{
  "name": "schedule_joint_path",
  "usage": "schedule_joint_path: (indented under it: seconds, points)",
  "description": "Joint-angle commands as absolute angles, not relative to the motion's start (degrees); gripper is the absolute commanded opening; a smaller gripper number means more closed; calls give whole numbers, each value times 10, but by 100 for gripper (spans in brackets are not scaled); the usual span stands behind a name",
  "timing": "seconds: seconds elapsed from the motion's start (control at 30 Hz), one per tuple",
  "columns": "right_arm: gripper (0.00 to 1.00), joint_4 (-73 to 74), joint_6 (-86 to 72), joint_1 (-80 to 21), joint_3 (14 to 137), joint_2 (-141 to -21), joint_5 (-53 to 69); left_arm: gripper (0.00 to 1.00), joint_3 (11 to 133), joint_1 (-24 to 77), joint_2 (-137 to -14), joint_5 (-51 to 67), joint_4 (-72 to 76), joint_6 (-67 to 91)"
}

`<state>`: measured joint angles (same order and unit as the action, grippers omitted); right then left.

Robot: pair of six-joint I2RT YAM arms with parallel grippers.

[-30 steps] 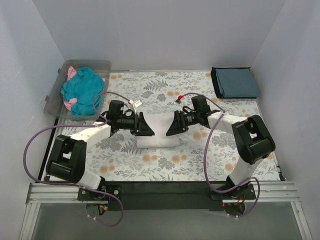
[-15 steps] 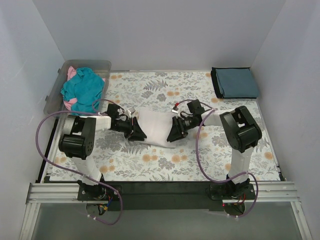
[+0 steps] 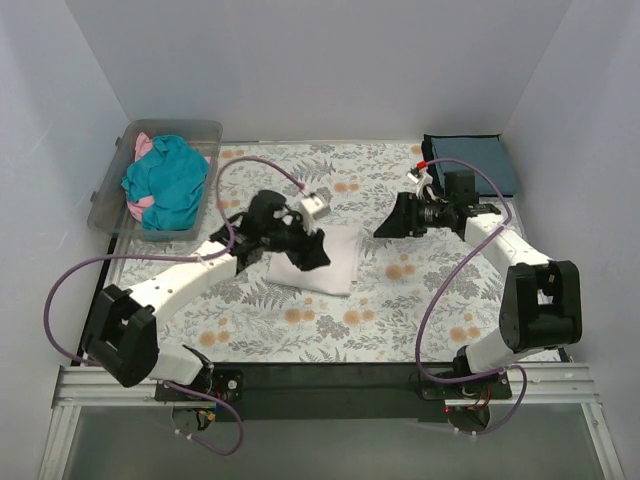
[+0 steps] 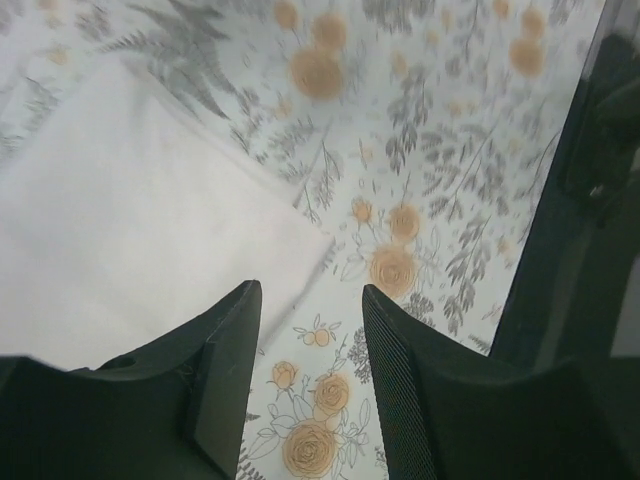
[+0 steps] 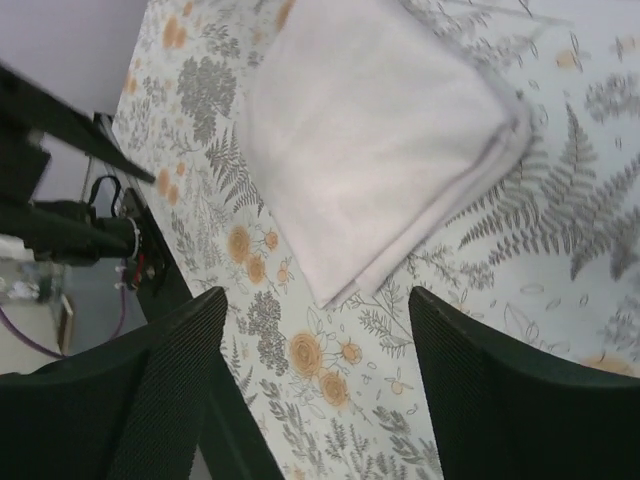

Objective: Fold and stack the t-shirts
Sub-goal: Fold the tshirt, then neatly place the folded tshirt to the corner

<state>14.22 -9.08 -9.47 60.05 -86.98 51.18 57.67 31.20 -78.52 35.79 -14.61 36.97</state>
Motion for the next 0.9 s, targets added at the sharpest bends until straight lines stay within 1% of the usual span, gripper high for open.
schedule_joint_path:
  seconds: [0.0,0.03,0.07,0.1,0.17,0.27,0.67,0.77,0.8,0.87]
  points:
    - [84,165,-116,-75,541,-856,475,44,523,404,-808,192,-149,202]
    - [88,145,-133,-65,527,-841,462,44,516,423,-812,153,-137,181]
    - [89,135,-148,-63,517,-835,448,45,505,454,-815,139,-106,145]
    - [90,131,-178,-63,498,-830,420,45,494,469,-815,128,-85,127]
    - [90,110,-201,-62,480,-818,399,45,464,512,-821,91,-29,83]
    - [91,96,-223,-60,459,-816,391,44,459,543,-852,69,-6,65]
    - [89,78,-252,-56,454,-860,408,41,454,580,-944,70,74,9]
    - [90,71,-261,-56,446,-867,408,35,464,580,-969,74,78,14]
    - [90,69,-267,-56,441,-869,409,29,470,581,-973,76,81,23]
    - [90,61,-265,-56,443,-880,411,22,487,577,-985,95,71,60]
